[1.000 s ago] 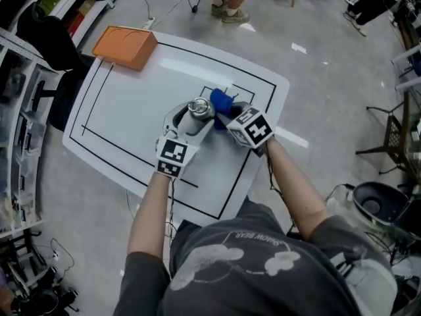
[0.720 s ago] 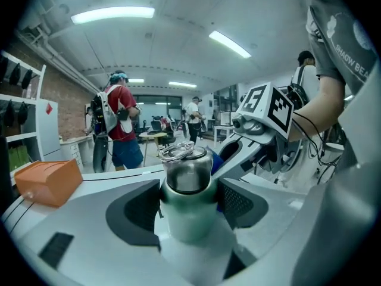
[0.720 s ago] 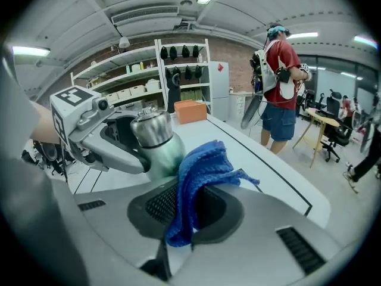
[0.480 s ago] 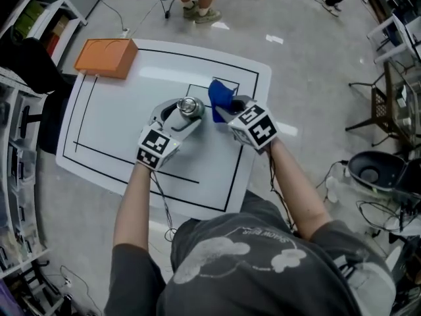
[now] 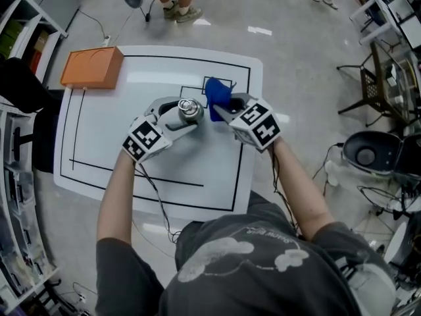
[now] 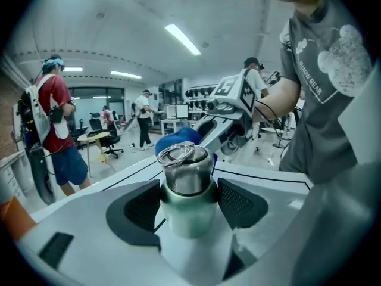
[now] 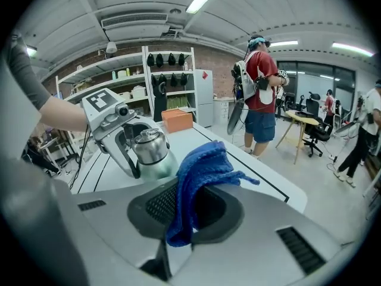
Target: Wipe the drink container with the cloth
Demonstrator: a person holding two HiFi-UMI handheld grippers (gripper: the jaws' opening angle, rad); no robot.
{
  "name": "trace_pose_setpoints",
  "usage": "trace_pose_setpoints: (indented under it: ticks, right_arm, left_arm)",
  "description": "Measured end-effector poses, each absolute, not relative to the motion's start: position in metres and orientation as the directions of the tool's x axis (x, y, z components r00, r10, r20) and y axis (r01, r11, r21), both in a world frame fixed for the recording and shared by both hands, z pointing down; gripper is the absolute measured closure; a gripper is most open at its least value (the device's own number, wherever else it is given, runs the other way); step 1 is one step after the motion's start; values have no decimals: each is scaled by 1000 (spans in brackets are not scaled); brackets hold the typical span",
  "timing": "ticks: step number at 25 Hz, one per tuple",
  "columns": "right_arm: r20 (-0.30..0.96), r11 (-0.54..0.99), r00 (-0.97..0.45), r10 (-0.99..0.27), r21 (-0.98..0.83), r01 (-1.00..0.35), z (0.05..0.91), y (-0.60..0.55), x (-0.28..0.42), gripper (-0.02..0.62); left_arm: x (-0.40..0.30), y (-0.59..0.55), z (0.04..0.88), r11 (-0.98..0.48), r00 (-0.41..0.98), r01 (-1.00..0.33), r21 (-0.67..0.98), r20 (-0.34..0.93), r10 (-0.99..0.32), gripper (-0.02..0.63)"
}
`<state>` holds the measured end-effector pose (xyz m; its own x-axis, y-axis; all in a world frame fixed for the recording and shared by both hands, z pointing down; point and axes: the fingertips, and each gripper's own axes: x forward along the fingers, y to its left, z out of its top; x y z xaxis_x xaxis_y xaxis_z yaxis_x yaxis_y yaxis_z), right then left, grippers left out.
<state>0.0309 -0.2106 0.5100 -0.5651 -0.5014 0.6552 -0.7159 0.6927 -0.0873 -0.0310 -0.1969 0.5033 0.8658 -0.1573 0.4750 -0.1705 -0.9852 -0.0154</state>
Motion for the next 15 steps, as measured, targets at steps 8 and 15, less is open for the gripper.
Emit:
trace_pose_setpoints:
  ticks: [8,15]
  right_arm:
    - [646,686,-561,-517,-80,-723,502,-213,27,551]
    - [607,782,-641,-469,-51,-621,482,-216,22,551]
  left_arm:
    - [-25,-193,503,-998,852,-66,-20,519,-66,304]
    - [-38,-191,506,-901,822,-429,71,444,-357,296]
